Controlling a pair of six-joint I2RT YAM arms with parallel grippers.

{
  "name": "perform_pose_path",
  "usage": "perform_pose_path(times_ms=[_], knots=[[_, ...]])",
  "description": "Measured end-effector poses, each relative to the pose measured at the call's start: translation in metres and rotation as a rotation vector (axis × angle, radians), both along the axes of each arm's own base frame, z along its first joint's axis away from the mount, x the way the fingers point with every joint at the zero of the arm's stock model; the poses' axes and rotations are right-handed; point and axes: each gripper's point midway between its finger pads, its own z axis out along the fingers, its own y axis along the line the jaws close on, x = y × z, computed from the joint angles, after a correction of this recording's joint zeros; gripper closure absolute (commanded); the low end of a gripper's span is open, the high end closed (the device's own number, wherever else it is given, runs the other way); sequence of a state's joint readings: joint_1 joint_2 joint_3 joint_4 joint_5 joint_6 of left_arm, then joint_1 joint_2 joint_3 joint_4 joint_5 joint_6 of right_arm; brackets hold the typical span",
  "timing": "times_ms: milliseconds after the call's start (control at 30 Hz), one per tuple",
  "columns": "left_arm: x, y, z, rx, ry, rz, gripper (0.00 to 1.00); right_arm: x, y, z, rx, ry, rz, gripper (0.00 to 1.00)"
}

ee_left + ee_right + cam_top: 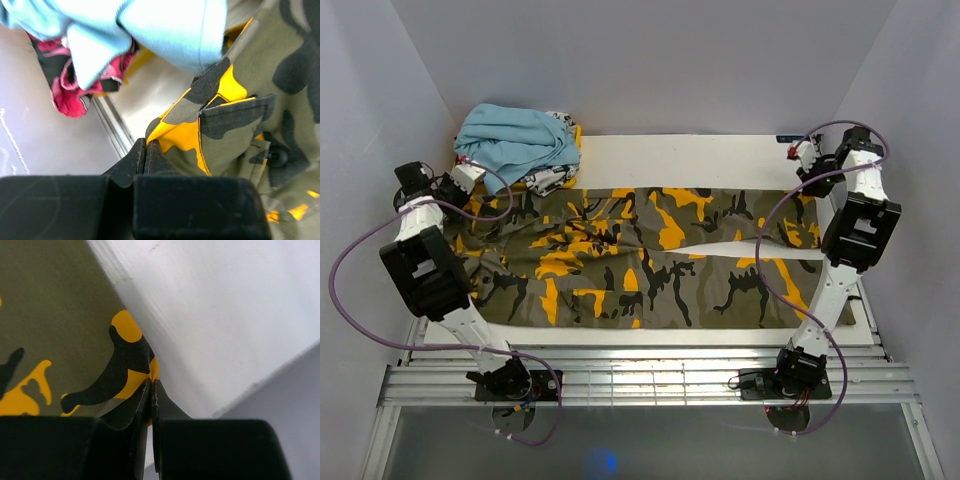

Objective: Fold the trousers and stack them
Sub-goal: Fold the trousers

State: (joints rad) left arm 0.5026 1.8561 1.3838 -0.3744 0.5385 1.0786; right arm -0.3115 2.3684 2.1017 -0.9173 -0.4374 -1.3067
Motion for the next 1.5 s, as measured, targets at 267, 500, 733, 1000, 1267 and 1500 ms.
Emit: perform_pose_path(times_ms=[267, 500, 733, 1000, 1267, 1500], knots=[[-0.012, -0.01, 0.061, -0.058, -0.127, 0.014, 1.0, 0.003, -0.015, 0.125, 0.019, -0.274, -0.072, 0.92], [-0.022, 0.01, 0.108, -0.147, -0.281, 0.127, 1.0, -0.009, -0.026, 0.173, 0.066, -0.402, -0.126, 0.92], [-0.015, 0.016, 0.124, -0.263, -0.345, 0.193, 1.0, 0.004, -0.021, 0.193, 0.165, -0.475, -0.167, 0.92], [0.005, 0.026, 0.111, -0.387, -0.339, 0.261, 1.0, 0.025, -0.006, 0.247, 0.28, -0.632, -0.237, 0.92], [0.004, 0.037, 0.109, -0.401, -0.364, 0.3, 1.0, 0.017, 0.024, 0.267, 0.375, -0.652, -0.267, 0.92], [0.002, 0.054, 0.098, -0.45, -0.345, 0.326, 1.0, -0.012, 0.038, 0.32, 0.363, -0.722, -0.22, 0.92]])
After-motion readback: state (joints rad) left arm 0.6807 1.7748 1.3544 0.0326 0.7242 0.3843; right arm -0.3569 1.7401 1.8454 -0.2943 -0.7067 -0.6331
